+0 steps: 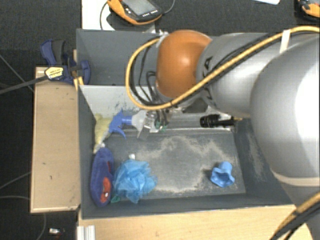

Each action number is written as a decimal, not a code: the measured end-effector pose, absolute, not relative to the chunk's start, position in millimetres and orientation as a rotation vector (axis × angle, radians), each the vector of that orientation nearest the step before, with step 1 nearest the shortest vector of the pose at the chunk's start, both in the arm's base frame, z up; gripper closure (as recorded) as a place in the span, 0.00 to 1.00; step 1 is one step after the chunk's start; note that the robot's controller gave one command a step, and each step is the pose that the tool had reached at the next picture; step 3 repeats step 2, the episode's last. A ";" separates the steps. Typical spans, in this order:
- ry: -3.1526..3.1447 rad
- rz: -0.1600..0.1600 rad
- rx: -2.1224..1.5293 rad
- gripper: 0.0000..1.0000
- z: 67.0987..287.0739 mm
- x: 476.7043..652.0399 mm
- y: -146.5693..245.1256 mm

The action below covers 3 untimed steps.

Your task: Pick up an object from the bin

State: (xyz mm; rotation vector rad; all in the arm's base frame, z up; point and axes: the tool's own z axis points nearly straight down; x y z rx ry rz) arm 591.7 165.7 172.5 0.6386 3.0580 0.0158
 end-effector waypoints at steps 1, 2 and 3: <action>3.064 0.012 0.635 1.00 208.3 590.7 165.3; 3.057 0.018 0.634 1.00 250.3 592.3 165.8; 3.057 0.018 0.634 1.00 250.3 592.3 165.8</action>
Offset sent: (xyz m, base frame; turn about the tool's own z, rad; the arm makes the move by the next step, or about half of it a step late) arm -0.0012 -0.0005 0.0232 -0.0013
